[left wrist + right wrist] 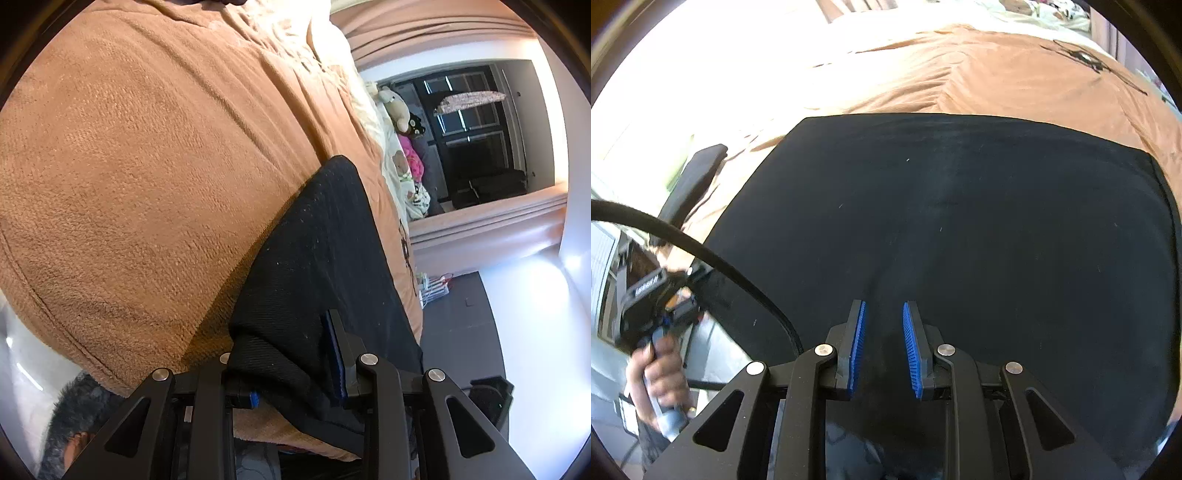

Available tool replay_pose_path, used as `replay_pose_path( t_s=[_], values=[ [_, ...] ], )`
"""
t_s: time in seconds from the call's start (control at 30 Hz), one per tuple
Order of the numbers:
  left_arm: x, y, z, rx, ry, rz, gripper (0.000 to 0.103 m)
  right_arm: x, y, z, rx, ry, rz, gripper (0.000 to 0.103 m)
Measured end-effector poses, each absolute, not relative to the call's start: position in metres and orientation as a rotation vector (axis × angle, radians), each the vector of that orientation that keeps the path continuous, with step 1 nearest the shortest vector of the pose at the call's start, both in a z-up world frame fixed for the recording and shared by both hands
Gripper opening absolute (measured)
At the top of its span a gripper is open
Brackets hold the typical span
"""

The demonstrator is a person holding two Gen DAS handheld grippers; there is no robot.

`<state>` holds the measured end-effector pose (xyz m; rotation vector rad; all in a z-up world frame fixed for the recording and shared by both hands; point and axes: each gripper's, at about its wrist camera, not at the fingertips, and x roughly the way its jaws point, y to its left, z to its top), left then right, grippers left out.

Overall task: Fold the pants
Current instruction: 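Lift the trouser corner with the left gripper while the right gripper holds the edge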

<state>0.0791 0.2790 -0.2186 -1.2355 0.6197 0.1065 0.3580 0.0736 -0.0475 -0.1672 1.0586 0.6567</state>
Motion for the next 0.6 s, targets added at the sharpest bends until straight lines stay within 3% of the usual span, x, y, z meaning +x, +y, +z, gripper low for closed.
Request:
replay_pose_path(
  t_s=[0.6],
  values=[
    [0.074, 0.281, -0.221, -1.301, 0.545, 0.229, 0.029, 0.416, 0.117, -0.06, -0.208, 1.056, 0.57, 0.018]
  ],
)
